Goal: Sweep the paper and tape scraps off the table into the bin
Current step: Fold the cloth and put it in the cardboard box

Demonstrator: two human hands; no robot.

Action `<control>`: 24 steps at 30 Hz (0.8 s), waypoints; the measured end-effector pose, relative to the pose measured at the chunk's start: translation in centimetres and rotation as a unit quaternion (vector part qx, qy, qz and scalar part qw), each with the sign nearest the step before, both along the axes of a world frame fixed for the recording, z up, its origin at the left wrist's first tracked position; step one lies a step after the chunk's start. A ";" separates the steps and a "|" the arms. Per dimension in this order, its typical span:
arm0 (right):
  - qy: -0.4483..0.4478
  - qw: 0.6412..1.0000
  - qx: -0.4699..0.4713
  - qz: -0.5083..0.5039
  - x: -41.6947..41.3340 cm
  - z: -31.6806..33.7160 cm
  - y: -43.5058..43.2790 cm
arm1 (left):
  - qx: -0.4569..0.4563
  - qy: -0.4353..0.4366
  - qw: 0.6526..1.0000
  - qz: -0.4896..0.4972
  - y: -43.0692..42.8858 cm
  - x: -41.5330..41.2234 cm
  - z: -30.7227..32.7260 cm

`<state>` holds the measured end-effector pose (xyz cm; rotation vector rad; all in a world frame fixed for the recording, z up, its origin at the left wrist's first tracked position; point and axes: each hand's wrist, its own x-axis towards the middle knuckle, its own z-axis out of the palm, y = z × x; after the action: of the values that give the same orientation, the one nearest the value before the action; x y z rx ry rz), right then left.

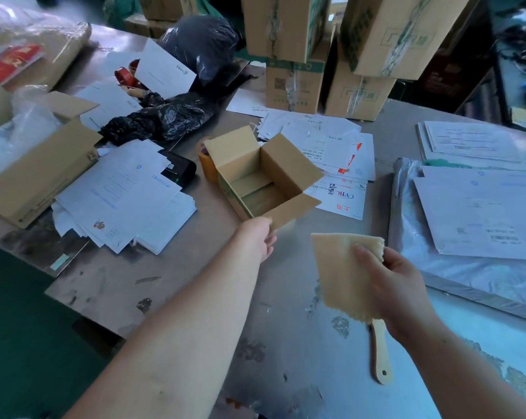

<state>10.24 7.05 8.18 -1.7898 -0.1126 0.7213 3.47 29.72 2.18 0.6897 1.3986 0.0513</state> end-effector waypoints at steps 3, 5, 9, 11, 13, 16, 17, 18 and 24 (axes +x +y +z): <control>0.000 1.000 0.005 -0.002 0.3 0.8 0.3 | -0.039 -0.044 0.997 -0.040 -3.3 1.5 0.3; -0.017 1.000 0.000 -0.002 0.5 1.3 0.7 | -0.067 -0.049 0.993 -0.081 -6.1 2.1 0.5; -0.076 0.997 -0.018 0.016 1.3 2.2 2.0 | -0.127 -0.125 0.975 -0.133 -10.6 2.8 0.5; -0.075 0.997 -0.012 0.016 2.1 2.3 2.7 | -0.133 -0.129 0.961 -0.205 -11.8 2.6 0.2; -0.042 0.999 0.017 0.013 2.8 2.4 3.8 | -0.123 -0.117 0.958 -0.232 -12.0 2.2 -0.2; 0.038 0.998 0.051 -0.014 3.4 1.9 6.5 | -0.060 -0.071 0.978 -0.184 -10.2 0.9 -1.1; 0.055 0.997 0.052 -0.019 3.5 1.6 7.5 | -0.038 -0.050 0.987 -0.148 -9.2 0.4 -1.7; 0.068 0.996 0.049 -0.020 3.6 1.2 8.6 | -0.024 -0.028 0.993 -0.115 -8.1 -0.1 -2.0; 0.091 0.992 0.034 -0.077 4.2 -2.5 15.2 | 0.020 0.008 0.999 -0.036 -1.9 -1.6 -3.1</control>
<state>14.42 22.23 5.68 -1.6395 0.1203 0.7550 1.88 27.82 -0.92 0.7743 1.3895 0.0171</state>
